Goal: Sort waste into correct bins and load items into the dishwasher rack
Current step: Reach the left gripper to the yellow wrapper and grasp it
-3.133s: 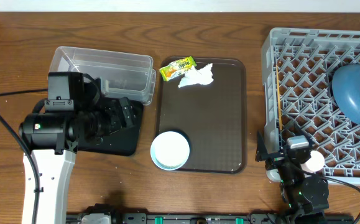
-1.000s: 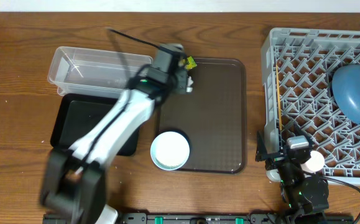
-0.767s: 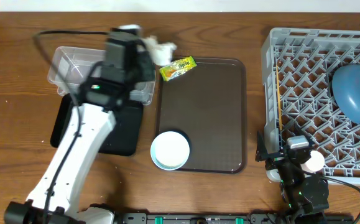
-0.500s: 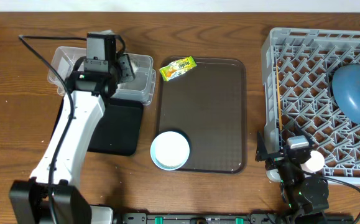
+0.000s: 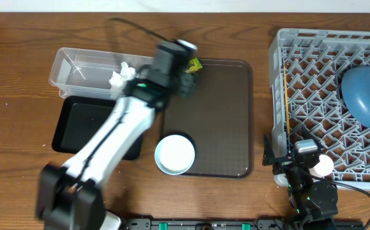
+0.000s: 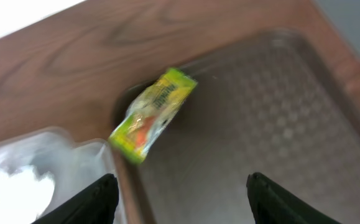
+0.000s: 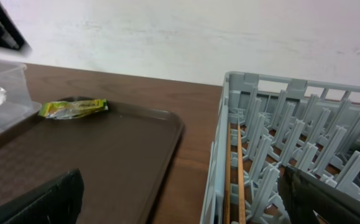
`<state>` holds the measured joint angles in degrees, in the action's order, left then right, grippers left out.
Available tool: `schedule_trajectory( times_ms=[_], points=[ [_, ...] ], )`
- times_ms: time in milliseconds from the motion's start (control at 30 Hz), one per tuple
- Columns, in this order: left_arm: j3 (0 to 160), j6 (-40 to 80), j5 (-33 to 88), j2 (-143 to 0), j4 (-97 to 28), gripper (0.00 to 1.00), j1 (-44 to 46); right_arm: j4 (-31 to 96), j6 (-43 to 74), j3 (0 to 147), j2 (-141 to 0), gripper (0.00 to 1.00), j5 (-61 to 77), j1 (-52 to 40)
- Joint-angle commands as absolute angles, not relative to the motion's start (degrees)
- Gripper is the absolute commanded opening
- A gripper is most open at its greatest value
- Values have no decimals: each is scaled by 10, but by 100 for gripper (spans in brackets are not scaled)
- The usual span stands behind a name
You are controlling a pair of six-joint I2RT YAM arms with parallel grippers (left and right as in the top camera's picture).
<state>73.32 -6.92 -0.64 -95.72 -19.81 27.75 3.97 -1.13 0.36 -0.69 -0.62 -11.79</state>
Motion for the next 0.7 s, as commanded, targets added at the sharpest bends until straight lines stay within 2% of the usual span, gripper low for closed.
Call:
schedule_trajectory(
  times_ms=[0, 367, 667],
  points=[
    [739, -194, -76, -1038, -167, 69, 293, 41, -13, 3, -3, 99, -6, -121],
    [739, -228, -135, -1208, 28, 69, 290, 41, -13, 3, -3, 99, -6, -121],
    [739, -229, -136, -1252, 69, 68, 286, 41, -13, 3, -3, 99, -6, -121]
  ],
)
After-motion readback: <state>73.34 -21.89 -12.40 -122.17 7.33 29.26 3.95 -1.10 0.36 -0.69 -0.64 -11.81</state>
